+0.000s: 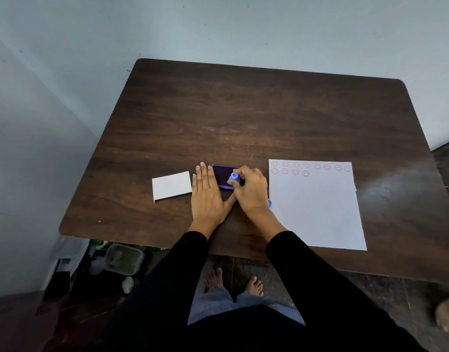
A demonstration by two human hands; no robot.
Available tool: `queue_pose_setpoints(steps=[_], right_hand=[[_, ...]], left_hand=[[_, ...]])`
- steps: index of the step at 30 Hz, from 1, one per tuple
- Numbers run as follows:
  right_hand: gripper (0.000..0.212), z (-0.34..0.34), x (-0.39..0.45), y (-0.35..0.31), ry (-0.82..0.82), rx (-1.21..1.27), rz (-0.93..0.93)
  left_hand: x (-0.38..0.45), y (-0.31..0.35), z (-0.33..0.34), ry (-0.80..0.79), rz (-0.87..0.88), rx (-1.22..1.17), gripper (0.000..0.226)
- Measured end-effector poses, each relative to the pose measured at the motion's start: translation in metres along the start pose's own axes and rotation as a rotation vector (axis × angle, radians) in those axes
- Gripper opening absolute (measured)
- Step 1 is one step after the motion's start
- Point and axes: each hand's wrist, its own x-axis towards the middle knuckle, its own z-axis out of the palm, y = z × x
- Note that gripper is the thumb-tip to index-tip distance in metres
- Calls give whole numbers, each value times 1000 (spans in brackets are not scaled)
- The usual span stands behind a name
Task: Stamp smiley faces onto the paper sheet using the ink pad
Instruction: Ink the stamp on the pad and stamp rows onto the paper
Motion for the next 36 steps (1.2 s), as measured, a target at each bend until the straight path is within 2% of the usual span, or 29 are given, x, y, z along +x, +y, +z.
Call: queue_pose_setpoints(steps=[27, 31, 33, 36], right_hand=[[18, 3, 1, -2, 40, -10, 7], [16, 1, 5, -4, 0, -3, 38], [14, -7, 7, -5, 51, 128, 111], [14, -32, 8, 1, 233, 422, 252]], left_hand=[[0, 0, 0, 11, 5, -22, 95], [0, 1, -1, 18, 14, -41, 95], [-1, 2, -1, 40, 13, -41, 99], [-3, 7, -3, 130, -13, -96, 104]])
